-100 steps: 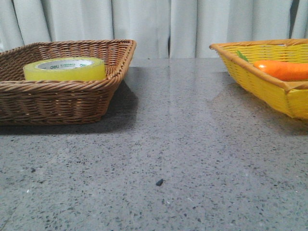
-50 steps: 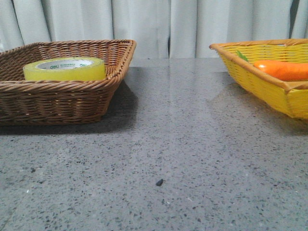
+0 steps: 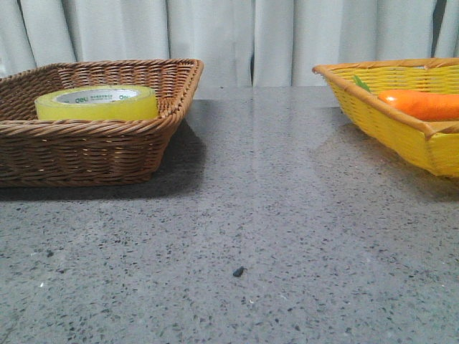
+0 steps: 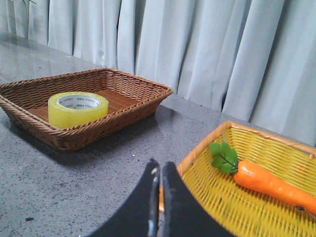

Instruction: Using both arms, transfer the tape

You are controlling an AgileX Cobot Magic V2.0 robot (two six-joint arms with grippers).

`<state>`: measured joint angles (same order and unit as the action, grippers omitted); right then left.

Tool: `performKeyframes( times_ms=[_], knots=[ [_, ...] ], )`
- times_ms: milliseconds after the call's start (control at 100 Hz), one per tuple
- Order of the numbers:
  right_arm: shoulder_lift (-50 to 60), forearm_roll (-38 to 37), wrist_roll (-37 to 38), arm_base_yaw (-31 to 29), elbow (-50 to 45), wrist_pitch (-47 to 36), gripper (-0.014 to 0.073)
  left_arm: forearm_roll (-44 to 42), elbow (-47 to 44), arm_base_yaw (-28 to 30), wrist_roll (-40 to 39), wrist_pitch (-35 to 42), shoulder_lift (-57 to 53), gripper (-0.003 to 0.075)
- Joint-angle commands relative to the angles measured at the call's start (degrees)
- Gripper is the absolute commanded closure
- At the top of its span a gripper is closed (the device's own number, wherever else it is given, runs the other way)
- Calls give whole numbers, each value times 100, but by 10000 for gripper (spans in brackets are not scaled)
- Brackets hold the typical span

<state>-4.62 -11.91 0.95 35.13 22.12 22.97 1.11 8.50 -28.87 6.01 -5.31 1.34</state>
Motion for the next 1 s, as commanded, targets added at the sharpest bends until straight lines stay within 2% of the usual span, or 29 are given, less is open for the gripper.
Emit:
performKeyframes(
  times_ms=[0, 240, 340, 570, 990],
  knots=[
    [-54, -126, -3, -12, 142, -414, 666, 278, -205, 311, -70, 1013, -166, 741],
    [-54, -126, -3, -12, 142, -414, 666, 281, -930, 1480, -70, 1303, -339, 741],
    [-54, -126, -3, -12, 142, -414, 666, 289, -927, 1750, -70, 566, -339, 741],
    [-54, -126, -3, -12, 142, -424, 666, 334, -927, 1851, -123, -1009, -339, 741],
    [-54, -126, -3, -12, 142, -424, 666, 322, -927, 1851, -152, -989, -339, 741]
  ],
)
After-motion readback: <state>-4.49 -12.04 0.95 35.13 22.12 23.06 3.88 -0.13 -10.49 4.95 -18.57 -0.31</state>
